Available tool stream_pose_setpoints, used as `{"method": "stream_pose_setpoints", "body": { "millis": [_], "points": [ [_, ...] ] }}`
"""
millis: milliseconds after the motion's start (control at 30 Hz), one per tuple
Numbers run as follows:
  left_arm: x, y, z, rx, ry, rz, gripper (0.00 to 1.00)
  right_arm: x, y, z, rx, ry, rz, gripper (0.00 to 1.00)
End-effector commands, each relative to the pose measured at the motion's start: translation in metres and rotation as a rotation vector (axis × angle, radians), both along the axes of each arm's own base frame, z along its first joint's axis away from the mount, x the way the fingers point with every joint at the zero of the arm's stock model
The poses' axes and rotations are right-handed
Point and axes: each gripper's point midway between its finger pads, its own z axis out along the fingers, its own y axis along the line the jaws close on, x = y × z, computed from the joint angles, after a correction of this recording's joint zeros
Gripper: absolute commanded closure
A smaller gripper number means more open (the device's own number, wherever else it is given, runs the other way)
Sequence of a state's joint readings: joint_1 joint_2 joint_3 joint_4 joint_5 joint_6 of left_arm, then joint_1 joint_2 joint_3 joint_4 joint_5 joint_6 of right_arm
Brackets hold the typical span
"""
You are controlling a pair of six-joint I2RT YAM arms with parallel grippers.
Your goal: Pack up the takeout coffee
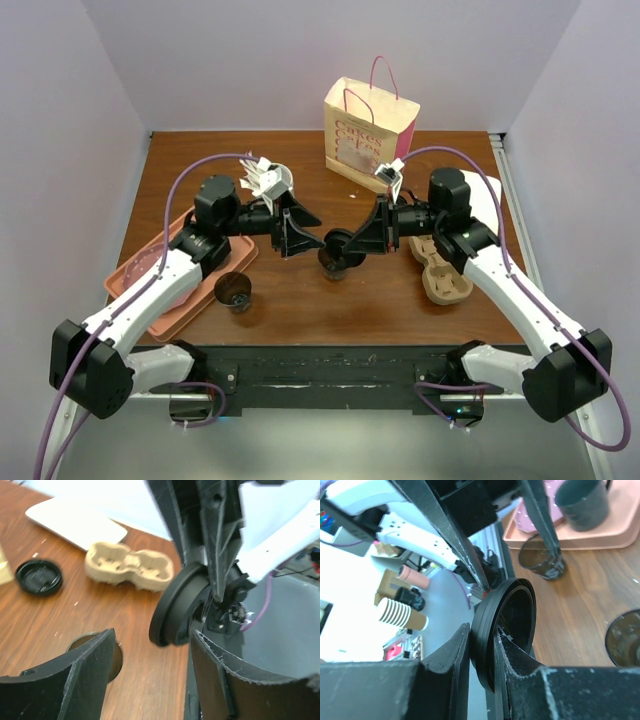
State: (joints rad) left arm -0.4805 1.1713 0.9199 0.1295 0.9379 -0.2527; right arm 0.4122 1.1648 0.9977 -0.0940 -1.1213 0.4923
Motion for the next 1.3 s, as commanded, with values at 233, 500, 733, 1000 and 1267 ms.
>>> {"method": "stream_pose_setpoints", "body": {
  "millis": [233,500,733,1000,1267],
  "points": [
    [-0.032,-0.023,0.006,-0.06,0.004,-0.218,0.41,-0.014,0.001,0.022,0.064,-0.016,0.094,0.82],
    [-0.02,-0.024,0.009,-0.054,0.046,-0.15,0.64,-0.003,-0.002,0.01,-0.021,0.02,0.003,0.55],
    [-0.007,-0.028,-0.016,-0.014,0.273,-0.052,0.84,0.022,-0.009,-0.004,-0.12,0.041,-0.192,0.47],
    [-0.001,-0.031,-0.03,0.004,0.339,-0.037,0.96,0.047,-0.015,-0.014,-0.21,0.057,-0.305,0.47],
    [-0.001,-0.032,-0.035,-0.008,0.434,-0.009,1.0,0.091,-0.053,-0.031,-0.412,0.069,-0.648,0.4]
  ]
}}
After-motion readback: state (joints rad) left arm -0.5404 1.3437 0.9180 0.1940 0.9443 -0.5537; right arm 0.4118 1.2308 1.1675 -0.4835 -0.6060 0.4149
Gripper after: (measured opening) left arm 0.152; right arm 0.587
